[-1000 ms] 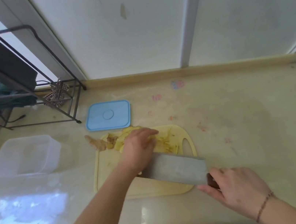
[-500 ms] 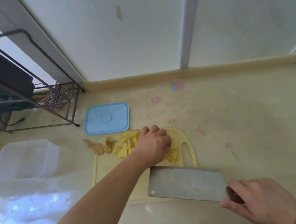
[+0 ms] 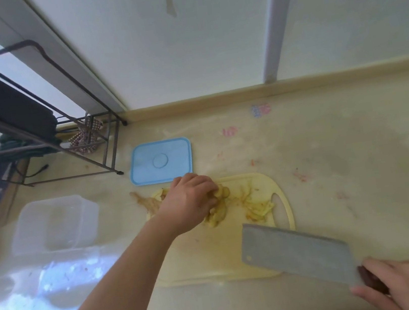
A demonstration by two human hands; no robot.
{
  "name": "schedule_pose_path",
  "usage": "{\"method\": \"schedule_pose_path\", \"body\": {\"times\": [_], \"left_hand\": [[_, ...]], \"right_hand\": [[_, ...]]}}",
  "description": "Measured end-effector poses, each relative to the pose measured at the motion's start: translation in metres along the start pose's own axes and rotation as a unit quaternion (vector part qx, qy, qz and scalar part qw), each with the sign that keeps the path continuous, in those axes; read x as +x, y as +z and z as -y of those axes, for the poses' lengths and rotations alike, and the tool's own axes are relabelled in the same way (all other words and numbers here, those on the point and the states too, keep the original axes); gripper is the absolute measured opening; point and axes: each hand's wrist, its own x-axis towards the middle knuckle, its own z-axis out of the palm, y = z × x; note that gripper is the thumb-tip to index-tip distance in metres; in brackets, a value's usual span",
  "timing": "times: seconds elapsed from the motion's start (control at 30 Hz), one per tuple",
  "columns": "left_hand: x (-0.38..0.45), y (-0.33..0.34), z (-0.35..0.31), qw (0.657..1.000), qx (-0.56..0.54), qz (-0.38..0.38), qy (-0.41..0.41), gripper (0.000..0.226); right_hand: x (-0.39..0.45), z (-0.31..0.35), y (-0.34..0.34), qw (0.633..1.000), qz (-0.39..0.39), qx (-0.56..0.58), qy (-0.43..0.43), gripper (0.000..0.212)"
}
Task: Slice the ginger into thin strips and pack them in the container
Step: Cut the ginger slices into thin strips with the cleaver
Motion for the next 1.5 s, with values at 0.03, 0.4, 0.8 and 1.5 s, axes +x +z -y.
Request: {"method": "schedule_pose_path", "body": {"times": [0.03,0.4,0.8,1.5], "left_hand": [[-0.005,0.001,0.001,1.0,0.004,0.001,0.009,0.048],[0.014,-0.005,-0.018,0.997,0.031,0.025,-0.067,0.033],[0.022,-0.022,-0.038,0.989,-0.077,0.053,-0.116,0.03],[-0.105,0.052,-0.059,0.946,-0.195,-0.116,-0.23,0.031]], "right_hand": [[0.0,0.0,-0.002,1.0,0.008,0.01,0.028,0.068],[0.023,0.014,-0.026,0.986,0.052,0.048,0.152,0.058],[0.013,0.011,-0.021,0.975,0.062,0.106,0.185,0.055],[0.039,0.024,-0.014,0.983,0.065,0.151,0.084,0.069]]}}
